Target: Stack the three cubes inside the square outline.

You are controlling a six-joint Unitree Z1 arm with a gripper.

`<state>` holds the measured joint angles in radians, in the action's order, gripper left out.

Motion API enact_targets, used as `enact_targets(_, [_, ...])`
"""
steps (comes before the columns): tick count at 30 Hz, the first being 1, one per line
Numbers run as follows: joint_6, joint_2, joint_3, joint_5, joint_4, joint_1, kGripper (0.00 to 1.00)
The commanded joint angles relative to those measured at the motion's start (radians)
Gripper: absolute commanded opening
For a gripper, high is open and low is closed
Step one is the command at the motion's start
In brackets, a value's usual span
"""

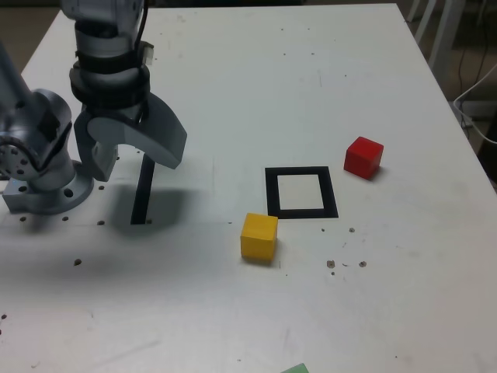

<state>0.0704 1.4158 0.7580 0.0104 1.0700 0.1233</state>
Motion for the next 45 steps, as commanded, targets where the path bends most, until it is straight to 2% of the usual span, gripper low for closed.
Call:
enact_targets(1, [0.000,0.002,0.002,-0.001,0.001,0.001,0.99])
enact_targets(13, [-0.001,0.011,0.003,0.000,0.000,0.001,0.99])
enact_targets(21, [-0.058,0.081,0.058,0.005,-0.003,0.001,0.99])
enact_targets(34, [-0.232,0.226,0.301,0.005,0.056,0.001,0.99])
enact_targets(45, [-0.359,0.362,0.523,0.045,0.120,0.000,0.99])
